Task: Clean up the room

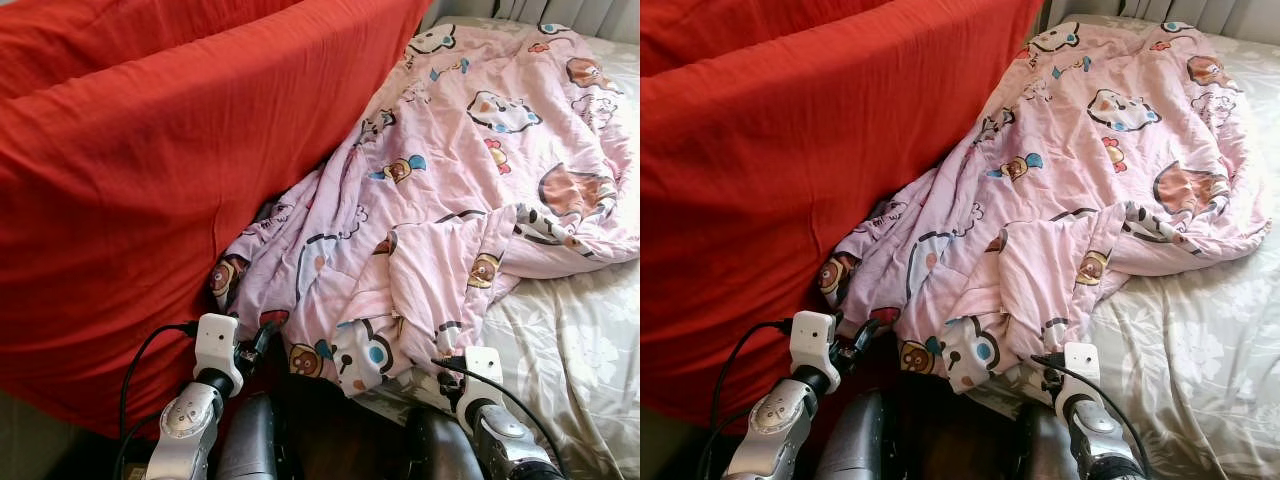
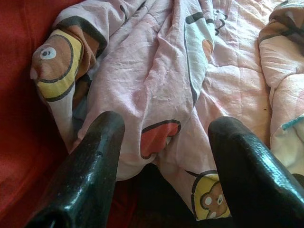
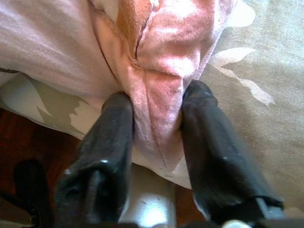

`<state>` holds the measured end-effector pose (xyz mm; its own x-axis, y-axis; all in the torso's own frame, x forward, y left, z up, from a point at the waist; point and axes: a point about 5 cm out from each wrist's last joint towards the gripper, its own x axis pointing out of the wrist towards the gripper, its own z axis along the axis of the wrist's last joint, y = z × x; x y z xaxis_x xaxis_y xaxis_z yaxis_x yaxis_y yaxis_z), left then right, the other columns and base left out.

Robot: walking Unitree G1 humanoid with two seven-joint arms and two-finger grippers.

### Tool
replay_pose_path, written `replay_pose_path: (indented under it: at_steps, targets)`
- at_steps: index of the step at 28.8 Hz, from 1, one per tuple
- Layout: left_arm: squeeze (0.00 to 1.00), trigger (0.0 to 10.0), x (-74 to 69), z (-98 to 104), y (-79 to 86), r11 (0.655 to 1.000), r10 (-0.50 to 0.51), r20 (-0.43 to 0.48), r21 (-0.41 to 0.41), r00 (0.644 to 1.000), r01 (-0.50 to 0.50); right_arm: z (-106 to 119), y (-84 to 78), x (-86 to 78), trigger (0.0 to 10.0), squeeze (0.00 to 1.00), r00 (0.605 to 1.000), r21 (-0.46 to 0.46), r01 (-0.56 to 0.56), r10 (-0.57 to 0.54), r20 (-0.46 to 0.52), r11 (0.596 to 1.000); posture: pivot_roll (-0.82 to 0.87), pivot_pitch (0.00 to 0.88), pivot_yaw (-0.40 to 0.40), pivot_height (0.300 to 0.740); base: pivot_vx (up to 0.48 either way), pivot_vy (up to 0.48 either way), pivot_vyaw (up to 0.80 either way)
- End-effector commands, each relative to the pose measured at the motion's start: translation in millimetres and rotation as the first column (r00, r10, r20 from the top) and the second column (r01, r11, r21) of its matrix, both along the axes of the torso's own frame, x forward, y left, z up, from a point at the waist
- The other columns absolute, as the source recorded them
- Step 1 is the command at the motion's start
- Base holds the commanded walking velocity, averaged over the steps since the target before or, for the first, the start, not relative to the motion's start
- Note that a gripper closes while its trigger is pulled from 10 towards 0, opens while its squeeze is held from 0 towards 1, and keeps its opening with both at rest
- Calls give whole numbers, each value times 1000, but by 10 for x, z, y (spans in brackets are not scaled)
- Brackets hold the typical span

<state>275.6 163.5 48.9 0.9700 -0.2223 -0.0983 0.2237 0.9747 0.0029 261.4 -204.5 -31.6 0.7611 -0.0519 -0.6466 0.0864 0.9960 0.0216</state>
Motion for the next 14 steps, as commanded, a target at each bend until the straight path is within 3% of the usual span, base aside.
replay_pose_path:
  at_steps: [1,14]
  targets:
    - [0,10000,-31,-11,8,1000,-5,-7,20,1000,6,-115,-19,-144,0,0,998,7,15,-14,-68,1000,198,193,29,597,0,0,0]
    - [0,10000,-33,-49,2,1000,6,-20,15,1000,-5,-110,-31,-141,0,0,998,2,15,-15,-67,1000,187,183,19,597,0,0,0]
